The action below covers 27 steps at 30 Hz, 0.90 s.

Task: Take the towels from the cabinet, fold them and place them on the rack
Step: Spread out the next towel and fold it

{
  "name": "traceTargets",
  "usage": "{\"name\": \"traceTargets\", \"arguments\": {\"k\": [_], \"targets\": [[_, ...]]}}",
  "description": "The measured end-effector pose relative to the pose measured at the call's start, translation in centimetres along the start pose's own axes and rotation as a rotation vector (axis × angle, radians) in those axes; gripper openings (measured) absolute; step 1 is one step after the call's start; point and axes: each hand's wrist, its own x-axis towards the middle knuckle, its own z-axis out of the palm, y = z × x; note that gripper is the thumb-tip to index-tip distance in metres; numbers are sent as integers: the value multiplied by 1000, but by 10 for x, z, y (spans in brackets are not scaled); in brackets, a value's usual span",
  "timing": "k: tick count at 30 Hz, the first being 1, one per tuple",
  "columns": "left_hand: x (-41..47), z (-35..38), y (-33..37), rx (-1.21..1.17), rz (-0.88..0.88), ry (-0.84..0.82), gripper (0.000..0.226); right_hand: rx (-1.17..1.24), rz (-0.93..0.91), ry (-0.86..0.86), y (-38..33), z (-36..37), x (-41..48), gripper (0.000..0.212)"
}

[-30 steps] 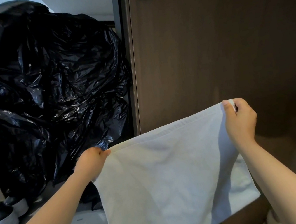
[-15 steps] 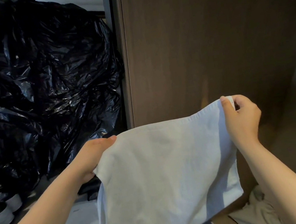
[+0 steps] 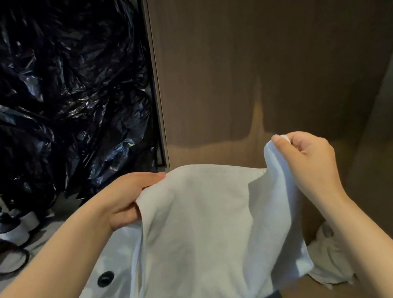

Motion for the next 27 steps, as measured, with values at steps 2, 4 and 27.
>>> {"name": "traceTargets", "arguments": {"k": [2, 4, 27], "targets": [[-5, 6, -15, -58, -48, -7, 25, -7, 52, -41, 9, -3, -13, 39], [-5, 9, -30, -117, -99, 52, 27, -9, 101, -87, 19, -2, -25, 41], [61, -22, -94, -491, -146, 245, 22, 279, 441, -420, 41, 95, -100, 12]]}}
